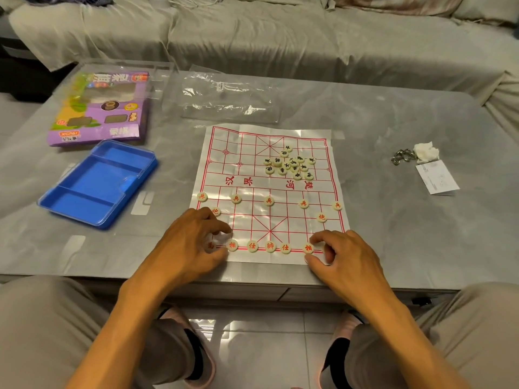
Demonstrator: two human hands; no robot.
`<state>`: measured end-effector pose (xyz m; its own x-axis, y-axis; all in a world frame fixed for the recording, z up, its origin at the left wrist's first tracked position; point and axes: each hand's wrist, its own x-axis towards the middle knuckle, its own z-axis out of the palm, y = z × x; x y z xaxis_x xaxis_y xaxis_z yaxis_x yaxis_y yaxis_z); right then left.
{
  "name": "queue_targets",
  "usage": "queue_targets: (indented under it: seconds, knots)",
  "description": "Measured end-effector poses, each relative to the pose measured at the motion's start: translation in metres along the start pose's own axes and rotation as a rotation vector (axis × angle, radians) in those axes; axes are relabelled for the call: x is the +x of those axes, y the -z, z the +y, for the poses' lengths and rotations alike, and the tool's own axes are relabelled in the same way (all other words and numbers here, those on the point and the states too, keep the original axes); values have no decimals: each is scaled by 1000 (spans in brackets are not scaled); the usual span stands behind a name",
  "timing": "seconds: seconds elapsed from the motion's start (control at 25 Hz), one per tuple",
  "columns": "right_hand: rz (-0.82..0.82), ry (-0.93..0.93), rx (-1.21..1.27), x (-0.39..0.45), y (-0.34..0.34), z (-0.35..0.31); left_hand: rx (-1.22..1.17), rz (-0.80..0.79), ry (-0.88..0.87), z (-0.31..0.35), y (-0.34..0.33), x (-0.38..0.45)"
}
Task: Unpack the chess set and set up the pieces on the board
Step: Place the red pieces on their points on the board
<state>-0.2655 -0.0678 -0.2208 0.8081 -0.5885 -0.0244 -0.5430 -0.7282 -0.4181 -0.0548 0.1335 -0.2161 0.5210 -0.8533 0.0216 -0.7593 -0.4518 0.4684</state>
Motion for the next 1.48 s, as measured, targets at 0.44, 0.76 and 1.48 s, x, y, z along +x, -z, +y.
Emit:
queue_targets:
  seconds: [0.44, 0.76, 1.48]
  knots:
    - [21, 7, -9, 1, -2, -2, -8, 33, -2, 2, -3, 0]
    - [-18, 126, -16, 8, -14, -25, 11, 53, -58, 21, -23, 6]
    - [-11, -40, 12, -2, 29, 31, -26, 1, 115, -17, 21, -13]
